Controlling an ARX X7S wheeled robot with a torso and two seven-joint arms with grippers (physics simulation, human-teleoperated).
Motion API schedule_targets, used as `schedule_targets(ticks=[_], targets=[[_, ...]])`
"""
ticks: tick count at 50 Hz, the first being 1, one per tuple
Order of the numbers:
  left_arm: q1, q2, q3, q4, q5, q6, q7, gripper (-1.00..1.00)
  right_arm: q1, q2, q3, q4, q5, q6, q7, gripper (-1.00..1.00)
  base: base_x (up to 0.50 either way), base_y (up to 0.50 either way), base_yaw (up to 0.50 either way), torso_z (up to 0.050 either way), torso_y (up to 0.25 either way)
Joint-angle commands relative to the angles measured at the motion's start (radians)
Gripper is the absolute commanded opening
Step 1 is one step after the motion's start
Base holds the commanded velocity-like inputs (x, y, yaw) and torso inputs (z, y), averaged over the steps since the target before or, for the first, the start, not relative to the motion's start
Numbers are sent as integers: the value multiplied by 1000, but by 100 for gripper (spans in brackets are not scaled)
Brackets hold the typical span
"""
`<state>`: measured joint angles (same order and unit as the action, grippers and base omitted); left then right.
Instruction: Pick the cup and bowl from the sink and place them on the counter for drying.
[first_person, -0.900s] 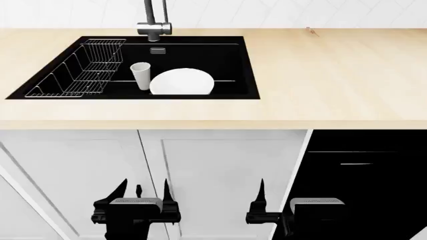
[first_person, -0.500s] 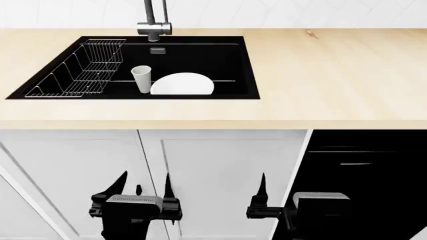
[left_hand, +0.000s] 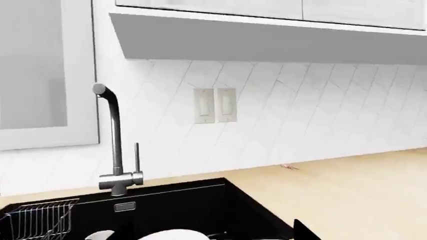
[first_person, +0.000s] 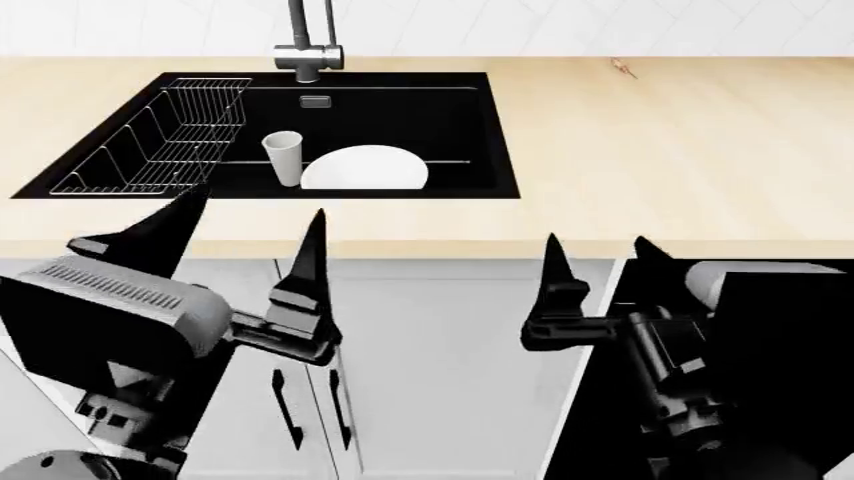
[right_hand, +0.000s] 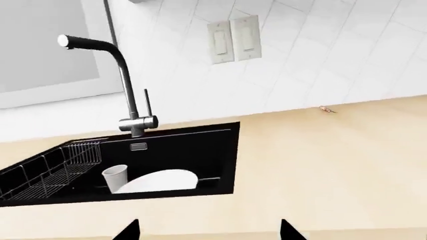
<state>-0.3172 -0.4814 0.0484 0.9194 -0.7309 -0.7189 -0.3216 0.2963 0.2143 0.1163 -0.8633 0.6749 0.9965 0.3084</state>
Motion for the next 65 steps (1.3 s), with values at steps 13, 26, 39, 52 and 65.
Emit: schedule_targets(ticks=[13,26,39,52,65], targets=[[-803,-863,752,128,-715,655,-438,100,547,489,97,-96,1364,103,820,100,0,0,0,4,0],[-813,-946,859,113,-665,773,-465,100,574,532,105,-109,1416,75,836,100,0,0,0,48,0],[-812,-987,846,111,-688,824,-436,100,607,551,111,-99,1426,68,833,100,0,0,0,50,0],[-806,-999,846,118,-688,852,-414,100,623,549,104,-93,1420,68,832,100,0,0,0,50,0],[-783,-1015,852,114,-642,915,-430,100,625,522,84,-99,1376,103,811,100,0,361,0,12,3]])
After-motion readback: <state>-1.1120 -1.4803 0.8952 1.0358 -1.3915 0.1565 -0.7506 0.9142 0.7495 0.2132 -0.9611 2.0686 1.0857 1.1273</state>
